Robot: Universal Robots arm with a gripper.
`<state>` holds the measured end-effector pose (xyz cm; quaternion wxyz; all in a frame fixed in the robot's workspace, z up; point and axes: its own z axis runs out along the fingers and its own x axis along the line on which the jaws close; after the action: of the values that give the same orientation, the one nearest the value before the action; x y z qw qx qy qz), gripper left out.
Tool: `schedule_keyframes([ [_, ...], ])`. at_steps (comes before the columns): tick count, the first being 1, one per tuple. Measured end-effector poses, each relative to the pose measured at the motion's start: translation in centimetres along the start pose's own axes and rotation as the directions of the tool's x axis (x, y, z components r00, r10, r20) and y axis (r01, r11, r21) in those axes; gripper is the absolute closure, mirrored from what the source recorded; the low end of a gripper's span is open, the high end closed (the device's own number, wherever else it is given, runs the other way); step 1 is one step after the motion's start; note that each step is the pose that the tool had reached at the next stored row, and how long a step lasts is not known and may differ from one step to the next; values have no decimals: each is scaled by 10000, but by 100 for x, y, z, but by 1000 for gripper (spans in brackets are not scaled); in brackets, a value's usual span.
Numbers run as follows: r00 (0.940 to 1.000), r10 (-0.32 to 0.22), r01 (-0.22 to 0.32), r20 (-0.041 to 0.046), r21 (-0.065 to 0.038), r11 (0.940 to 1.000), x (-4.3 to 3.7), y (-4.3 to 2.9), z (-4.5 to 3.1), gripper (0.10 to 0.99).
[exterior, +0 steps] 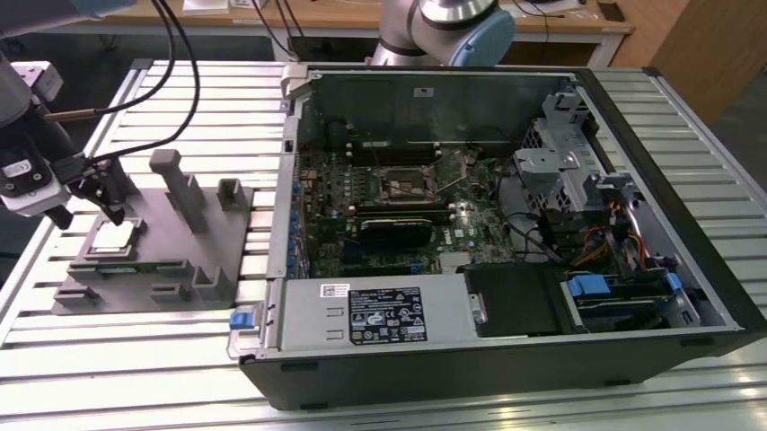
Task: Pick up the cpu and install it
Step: 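Pick up the cpu and move it towards the insertion slot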
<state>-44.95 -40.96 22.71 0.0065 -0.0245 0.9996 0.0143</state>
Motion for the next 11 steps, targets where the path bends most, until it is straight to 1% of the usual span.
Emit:
schedule_keyframes([
  [1, 10000, 44, -44, -19, 2, 10000, 0, 2, 18, 404],
  [3, 9999, 111, -111, -24, 2, 9999, 2, 1, 54, 404],
  [4, 9997, 242, -242, -20, 3, 9997, 6, 0, 114, 404],
  [8, 9993, 377, -377, -19, 6, 9993, 7, -2, 176, 404],
  [11, 9993, 378, -378, -32, 6, 9993, -3, -3, 194, 404],
])
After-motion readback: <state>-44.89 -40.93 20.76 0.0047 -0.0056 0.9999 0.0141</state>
